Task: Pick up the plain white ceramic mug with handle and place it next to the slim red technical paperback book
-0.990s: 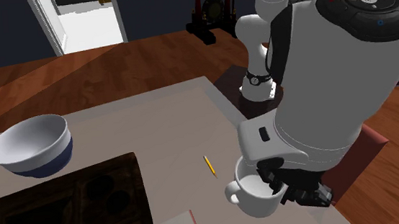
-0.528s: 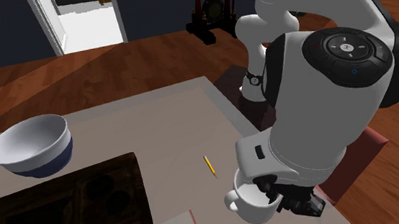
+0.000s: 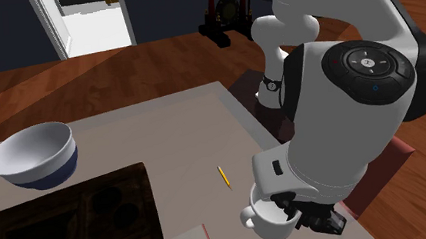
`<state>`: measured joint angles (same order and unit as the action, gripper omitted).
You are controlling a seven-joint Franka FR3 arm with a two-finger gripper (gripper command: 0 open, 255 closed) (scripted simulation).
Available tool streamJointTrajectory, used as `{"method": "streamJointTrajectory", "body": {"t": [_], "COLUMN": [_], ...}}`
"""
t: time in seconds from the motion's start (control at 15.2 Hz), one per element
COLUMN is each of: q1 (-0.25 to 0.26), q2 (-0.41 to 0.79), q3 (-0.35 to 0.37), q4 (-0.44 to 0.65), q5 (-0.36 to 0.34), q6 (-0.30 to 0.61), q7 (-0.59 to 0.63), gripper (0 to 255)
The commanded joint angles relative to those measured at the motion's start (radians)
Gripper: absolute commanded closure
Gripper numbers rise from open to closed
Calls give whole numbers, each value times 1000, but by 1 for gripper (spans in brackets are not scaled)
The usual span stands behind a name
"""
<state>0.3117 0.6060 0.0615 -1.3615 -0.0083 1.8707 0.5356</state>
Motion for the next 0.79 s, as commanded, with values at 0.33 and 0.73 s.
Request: {"method": "streamJointTrajectory", "body": {"t": [0.33, 0.73], "q1": [0, 0], "q2": [0, -6], "q3": [0, 0], "q4": [0, 119], "q5": [0, 0], "q6": [0, -124], "q7": [0, 0], "gripper": [0, 0]}}
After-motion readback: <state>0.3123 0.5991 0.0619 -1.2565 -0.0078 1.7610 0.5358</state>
